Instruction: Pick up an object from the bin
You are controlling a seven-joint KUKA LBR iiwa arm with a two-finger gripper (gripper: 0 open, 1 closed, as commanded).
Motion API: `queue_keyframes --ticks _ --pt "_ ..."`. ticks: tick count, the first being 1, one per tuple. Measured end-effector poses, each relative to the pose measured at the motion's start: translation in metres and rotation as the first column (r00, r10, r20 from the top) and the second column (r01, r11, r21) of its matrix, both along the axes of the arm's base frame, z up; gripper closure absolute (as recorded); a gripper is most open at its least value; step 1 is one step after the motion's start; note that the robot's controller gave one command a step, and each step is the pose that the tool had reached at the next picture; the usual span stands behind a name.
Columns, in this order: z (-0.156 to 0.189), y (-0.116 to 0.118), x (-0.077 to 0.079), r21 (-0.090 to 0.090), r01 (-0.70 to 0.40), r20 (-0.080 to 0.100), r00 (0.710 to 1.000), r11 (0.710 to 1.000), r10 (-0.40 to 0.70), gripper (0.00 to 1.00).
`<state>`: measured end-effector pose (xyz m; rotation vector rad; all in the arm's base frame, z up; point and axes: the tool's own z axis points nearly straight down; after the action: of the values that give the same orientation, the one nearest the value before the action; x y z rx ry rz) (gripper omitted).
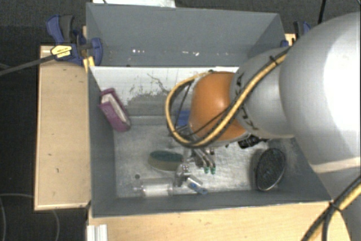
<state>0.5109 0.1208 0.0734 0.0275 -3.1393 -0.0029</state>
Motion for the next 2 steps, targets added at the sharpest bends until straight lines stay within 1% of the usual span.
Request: queue_keyframes --ticks 1,2 --pt "0.002 0.0 0.001 0.001 -0.002 0.004 1.0 1.0 0.002 1.0" --pt "0.097 0.01 0.001 0.001 0.018 0.011 1.0 1.0 -0.018 1.0"
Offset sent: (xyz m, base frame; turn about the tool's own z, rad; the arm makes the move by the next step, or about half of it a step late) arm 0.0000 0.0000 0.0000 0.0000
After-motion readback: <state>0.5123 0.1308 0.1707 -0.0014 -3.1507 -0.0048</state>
